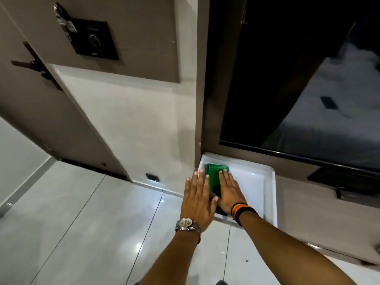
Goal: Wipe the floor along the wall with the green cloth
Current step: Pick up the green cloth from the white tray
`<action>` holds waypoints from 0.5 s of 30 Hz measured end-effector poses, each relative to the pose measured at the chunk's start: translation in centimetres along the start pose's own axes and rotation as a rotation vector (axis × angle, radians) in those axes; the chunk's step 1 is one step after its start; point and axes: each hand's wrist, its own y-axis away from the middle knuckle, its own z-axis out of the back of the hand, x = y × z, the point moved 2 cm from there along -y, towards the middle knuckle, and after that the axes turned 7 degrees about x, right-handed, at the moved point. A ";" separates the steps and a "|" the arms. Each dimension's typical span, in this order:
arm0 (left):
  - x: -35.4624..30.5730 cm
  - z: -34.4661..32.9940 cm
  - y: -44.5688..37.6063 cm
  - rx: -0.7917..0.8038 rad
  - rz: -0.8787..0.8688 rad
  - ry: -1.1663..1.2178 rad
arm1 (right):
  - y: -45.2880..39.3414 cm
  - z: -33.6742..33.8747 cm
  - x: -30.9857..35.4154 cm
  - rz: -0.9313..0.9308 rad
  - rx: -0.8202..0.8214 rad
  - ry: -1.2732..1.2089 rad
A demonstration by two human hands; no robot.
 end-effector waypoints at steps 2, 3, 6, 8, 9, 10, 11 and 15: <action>0.3 0.1 0.4 0.005 0.048 -0.021 | -0.8 -0.6 0.6 -0.039 0.061 -0.022; 0.6 0.2 0.7 0.020 0.069 -0.046 | -1.3 -1.0 0.9 -0.056 0.090 -0.027; 1.7 1.1 1.5 0.033 0.085 -0.074 | -1.7 -2.0 2.1 -0.095 0.074 -0.057; 2.7 2.3 1.7 0.043 0.095 -0.076 | -1.8 -2.1 2.2 -0.116 -0.004 -0.103; 3.2 2.9 1.8 0.031 0.110 -0.064 | -1.8 -2.1 2.2 -0.110 -0.053 -0.119; 3.8 3.5 1.9 0.014 0.124 -0.054 | -1.9 -2.0 2.1 -0.101 -0.089 -0.133; 4.3 4.0 1.9 -0.008 0.126 -0.044 | -1.9 -1.8 1.7 -0.098 -0.110 -0.169; 7.5 5.1 2.1 -0.040 0.150 -0.039 | -1.1 0.3 1.7 -0.136 -0.183 -0.434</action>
